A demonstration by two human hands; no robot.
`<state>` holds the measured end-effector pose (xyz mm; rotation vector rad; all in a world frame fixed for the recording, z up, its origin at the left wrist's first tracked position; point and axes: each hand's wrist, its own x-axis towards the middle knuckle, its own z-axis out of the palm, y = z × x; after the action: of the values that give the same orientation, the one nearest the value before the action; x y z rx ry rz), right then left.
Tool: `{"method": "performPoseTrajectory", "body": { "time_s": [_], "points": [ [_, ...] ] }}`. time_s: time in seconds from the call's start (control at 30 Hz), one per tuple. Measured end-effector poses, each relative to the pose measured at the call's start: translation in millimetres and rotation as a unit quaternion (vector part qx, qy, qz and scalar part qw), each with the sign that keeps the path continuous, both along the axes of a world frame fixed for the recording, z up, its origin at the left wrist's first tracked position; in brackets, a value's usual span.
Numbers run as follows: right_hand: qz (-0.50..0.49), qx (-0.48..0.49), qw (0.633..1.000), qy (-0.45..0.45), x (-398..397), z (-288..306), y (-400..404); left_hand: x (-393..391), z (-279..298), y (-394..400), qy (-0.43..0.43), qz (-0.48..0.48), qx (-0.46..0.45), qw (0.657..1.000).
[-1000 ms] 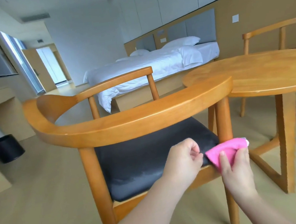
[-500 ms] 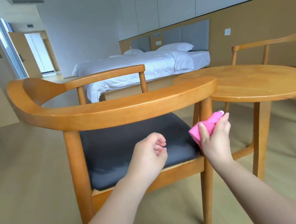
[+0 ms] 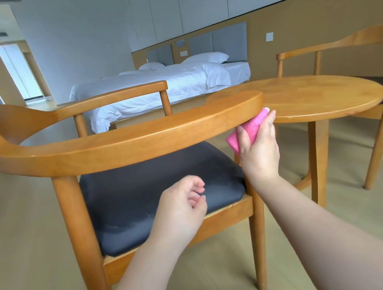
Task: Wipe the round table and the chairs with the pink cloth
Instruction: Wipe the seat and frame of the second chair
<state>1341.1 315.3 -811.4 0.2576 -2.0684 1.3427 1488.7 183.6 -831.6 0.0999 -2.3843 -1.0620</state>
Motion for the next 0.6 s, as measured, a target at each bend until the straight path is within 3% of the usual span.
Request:
{"method": "performPoseTrajectory", "body": {
  "time_s": [0.17,0.47,0.6],
  "points": [
    [0.002,-0.011,1.0,0.007,-4,-25,2,7,-2,-9,-0.014,0.009,-0.055,0.998],
    [0.06,-0.022,0.988,-0.144,20,-134,20,32,-12,-15,-0.049,0.018,-0.125,0.991],
    [0.064,-0.056,0.984,-0.158,31,-154,9,48,-13,-20,-0.063,0.022,-0.126,0.99]
  ]
}}
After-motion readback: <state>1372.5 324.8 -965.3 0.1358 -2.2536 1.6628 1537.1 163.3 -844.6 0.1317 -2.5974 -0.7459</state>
